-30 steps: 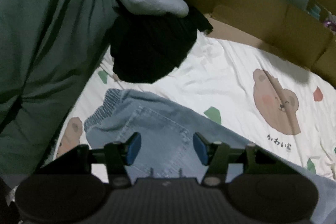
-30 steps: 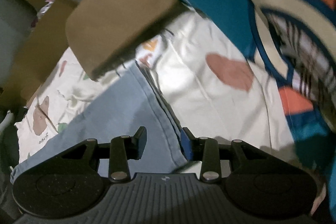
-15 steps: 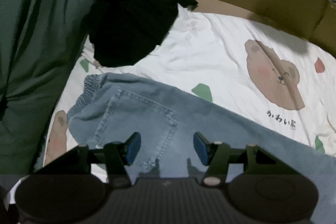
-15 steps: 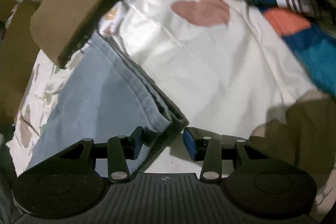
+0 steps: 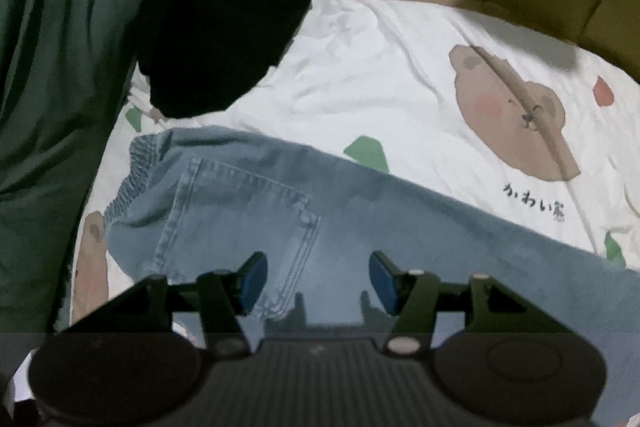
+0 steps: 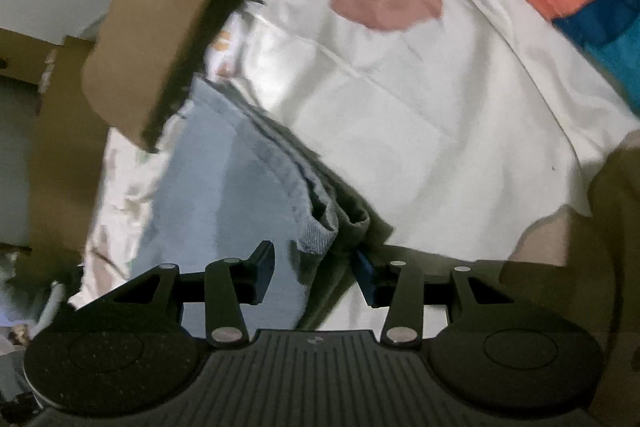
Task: Fold clothes
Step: 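Reach the open right gripper to the layered edge of the blue pants, then close the right gripper on the layered pants edge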
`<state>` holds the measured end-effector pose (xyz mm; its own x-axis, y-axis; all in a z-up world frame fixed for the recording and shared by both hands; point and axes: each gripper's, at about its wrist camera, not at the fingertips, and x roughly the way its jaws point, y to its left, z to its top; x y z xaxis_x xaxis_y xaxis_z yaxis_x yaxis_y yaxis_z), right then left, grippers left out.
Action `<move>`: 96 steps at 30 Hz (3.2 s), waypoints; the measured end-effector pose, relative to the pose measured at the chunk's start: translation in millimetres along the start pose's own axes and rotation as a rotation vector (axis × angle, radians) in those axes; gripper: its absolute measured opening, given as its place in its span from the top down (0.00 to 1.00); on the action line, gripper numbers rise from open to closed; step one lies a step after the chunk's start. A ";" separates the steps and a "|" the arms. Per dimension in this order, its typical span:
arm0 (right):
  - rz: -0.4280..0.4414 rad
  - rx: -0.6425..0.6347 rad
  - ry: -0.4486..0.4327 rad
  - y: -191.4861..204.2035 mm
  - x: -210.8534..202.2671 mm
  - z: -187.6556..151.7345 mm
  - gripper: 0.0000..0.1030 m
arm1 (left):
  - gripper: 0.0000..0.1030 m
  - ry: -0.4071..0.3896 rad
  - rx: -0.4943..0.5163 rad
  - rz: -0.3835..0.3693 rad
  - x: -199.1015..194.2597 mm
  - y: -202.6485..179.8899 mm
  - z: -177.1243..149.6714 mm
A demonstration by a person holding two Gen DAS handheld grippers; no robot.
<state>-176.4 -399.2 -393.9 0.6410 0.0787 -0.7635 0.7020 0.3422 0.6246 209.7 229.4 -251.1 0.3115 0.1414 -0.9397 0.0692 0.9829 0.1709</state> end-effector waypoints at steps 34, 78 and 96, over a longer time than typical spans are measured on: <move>0.134 -0.010 0.019 -13.0 8.9 19.3 0.53 | 0.41 0.034 0.077 0.028 14.3 -20.7 -5.9; 0.290 -0.228 0.436 25.9 51.6 64.1 0.55 | 0.40 0.092 0.079 0.075 33.4 -5.8 -22.0; 0.272 -0.178 0.419 34.2 84.0 90.7 0.54 | 0.40 0.084 0.090 0.076 31.6 -6.9 -17.9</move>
<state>-70.4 -465.8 -421.7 0.5882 0.5413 -0.6008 0.4406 0.4085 0.7994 202.0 229.2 -287.3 0.2393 0.2280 -0.9438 0.1347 0.9548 0.2648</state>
